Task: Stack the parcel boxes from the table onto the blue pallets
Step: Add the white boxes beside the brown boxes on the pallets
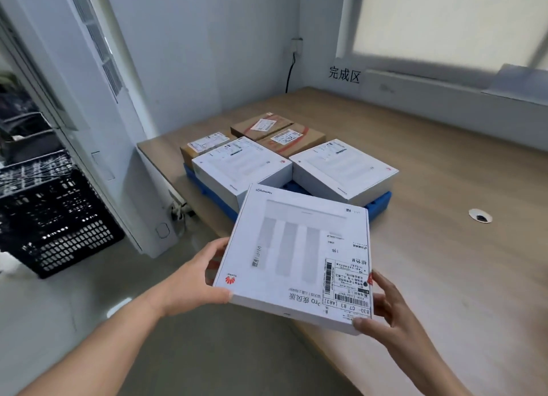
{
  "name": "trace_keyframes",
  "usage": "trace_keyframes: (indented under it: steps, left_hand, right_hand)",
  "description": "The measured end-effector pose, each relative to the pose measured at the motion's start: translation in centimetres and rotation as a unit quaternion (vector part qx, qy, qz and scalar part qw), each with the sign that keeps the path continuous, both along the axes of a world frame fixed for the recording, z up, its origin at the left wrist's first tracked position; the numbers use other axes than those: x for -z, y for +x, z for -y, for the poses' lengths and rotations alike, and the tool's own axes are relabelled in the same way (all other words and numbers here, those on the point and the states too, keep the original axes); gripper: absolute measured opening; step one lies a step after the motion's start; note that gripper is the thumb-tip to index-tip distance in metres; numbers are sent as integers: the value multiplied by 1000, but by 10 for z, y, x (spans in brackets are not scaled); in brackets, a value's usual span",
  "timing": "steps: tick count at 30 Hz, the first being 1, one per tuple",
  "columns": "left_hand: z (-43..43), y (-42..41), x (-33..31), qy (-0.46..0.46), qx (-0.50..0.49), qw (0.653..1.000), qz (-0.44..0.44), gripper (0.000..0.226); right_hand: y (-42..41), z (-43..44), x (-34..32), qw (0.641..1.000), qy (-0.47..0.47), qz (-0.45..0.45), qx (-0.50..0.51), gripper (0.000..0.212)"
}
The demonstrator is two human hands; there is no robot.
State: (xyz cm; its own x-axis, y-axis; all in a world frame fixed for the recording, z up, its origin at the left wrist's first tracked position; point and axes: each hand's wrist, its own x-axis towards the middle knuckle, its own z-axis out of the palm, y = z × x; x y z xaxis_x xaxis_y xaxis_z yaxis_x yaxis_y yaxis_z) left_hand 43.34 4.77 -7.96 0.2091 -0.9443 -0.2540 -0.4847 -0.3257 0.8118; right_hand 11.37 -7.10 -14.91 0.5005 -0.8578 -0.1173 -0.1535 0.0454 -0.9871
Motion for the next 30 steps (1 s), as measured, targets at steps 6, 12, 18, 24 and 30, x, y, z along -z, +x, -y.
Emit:
trace_keyframes:
  steps: [6,12,18,24,30]
  left_hand:
    - [50,40,12,22,38,999,12,83]
    - [94,71,19,37,107,994,12,82]
    - [143,109,16,62,213,975,21,83]
    - [184,138,3,36,310,946,85,77]
    - [213,152,-1,-34,411,884,219,74]
  right_hand:
    - [28,20,11,999,21,-3,45,92]
    - [50,19,7,993,41,-8,111,93]
    - [83,7,6,979,57,-13,197,91]
    - [123,-2,-3,962,63,-21,266,84]
    - [150,-14,-1,944,79,-38,319,94]
